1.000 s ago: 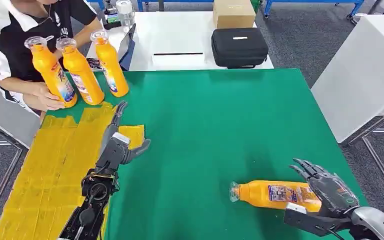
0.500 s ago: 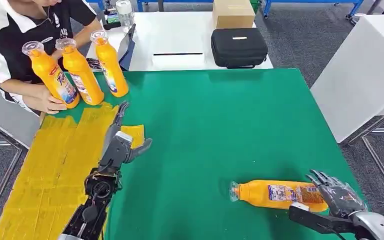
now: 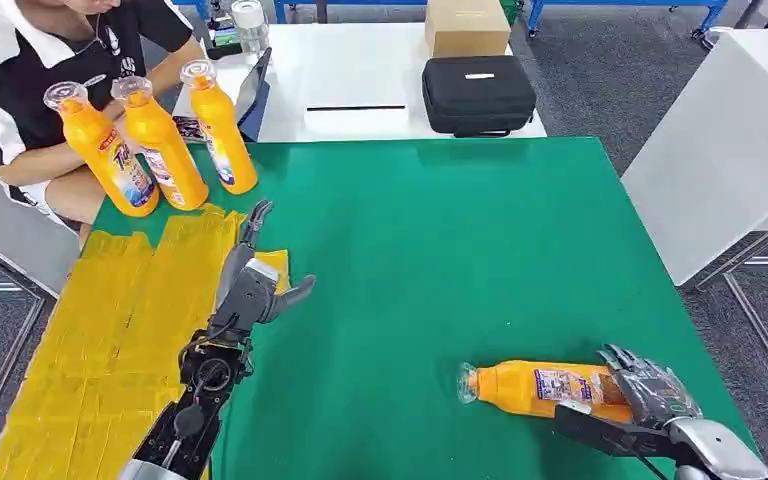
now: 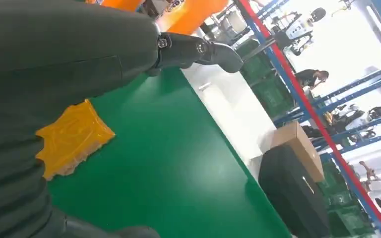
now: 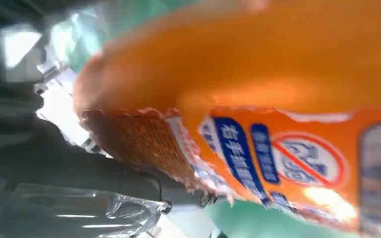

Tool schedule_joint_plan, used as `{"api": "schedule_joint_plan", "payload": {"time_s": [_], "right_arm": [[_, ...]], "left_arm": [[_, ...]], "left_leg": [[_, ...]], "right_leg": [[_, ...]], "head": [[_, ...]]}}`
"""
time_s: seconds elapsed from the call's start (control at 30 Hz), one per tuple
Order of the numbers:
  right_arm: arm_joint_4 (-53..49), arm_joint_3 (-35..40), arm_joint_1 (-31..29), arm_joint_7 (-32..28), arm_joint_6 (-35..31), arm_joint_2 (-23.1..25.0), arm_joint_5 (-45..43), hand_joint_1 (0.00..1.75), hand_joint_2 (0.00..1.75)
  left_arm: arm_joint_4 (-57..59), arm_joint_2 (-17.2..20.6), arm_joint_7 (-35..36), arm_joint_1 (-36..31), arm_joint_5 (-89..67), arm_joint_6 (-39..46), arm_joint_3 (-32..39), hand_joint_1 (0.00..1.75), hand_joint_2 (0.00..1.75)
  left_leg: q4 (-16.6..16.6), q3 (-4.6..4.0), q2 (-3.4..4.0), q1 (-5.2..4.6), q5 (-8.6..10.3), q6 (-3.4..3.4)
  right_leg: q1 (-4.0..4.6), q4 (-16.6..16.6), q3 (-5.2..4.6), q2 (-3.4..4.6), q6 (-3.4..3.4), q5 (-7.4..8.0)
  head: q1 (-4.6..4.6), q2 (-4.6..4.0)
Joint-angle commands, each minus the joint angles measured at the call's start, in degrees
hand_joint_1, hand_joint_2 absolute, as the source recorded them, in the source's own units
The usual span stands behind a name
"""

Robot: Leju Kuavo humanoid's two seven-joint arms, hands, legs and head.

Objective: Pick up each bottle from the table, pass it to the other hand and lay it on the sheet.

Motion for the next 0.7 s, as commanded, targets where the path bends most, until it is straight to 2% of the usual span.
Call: {"api": "schedule_joint_plan", "payload": {"time_s": [0.03,0.07,0.4,0.43,0.47,0.6,0.7], "right_arm": [[11.9,7.6,-7.4,-1.1,-7.6,8.0,3.8,1.59,1.75],[12.1,7.8,-7.5,-1.1,-7.6,8.1,3.9,1.75,1.75],[11.5,7.9,-7.1,-1.2,-8.2,7.7,3.9,1.75,1.75],[11.3,7.7,-7.1,-1.4,-8.7,8.0,3.9,1.75,1.75],[10.9,7.4,-7.1,-1.5,-9.5,8.3,3.8,1.75,1.75],[9.4,6.1,-7.3,-4.6,-12.0,9.8,1.5,1.75,1.75],[7.5,3.6,-7.4,-7.6,-16.7,13.3,-1.7,1.75,1.75]], "left_arm": [[5.7,0.3,-0.1,-2.9,-0.2,0.5,-2.1,0.0,1.75],[5.9,0.3,-0.1,-2.9,-0.1,0.6,-2.1,0.0,1.75],[6.4,0.2,-0.2,-3.0,-0.1,1.1,-2.1,0.0,1.75],[6.4,0.3,-0.1,-2.8,-0.1,1.2,-2.1,0.0,1.75],[6.2,0.3,-0.1,-2.6,0.0,1.3,-2.0,0.0,1.75],[5.7,0.3,-0.4,-1.7,-0.2,1.1,-2.0,0.0,1.75],[3.8,0.2,-0.8,-0.6,-0.2,0.8,-2.0,0.0,1.75]], "left_leg": [[-0.1,0.26,0.2,0.13,-0.05,-0.14],[-0.1,0.42,0.3,0.19,-0.1,-0.21],[0.0,0.28,0.19,0.12,-0.03,-0.11],[-0.1,0.66,0.26,0.17,-0.19,-0.27],[-0.1,0.38,0.2,0.13,-0.06,-0.16],[-0.1,0.29,0.23,0.09,-0.03,-0.12],[-0.1,0.5,0.3,0.13,-0.14,-0.21]], "right_leg": [[0.15,-0.2,0.27,0.03,-0.1,0.03],[0.22,-0.2,0.4,0.04,-0.15,0.02],[0.12,-0.1,0.28,-0.03,-0.08,-0.01],[0.21,-0.2,0.68,-0.18,-0.18,-0.13],[0.15,-0.1,0.38,-0.09,-0.12,-0.04],[0.1,-0.1,0.26,0.01,-0.09,0.0],[0.16,-0.1,0.48,-0.05,-0.16,-0.08]], "head": [[0.0,0.0],[0.0,0.0],[-0.02,0.0],[0.0,0.0],[-0.02,0.0],[0.0,0.0],[-0.02,0.0]]}}
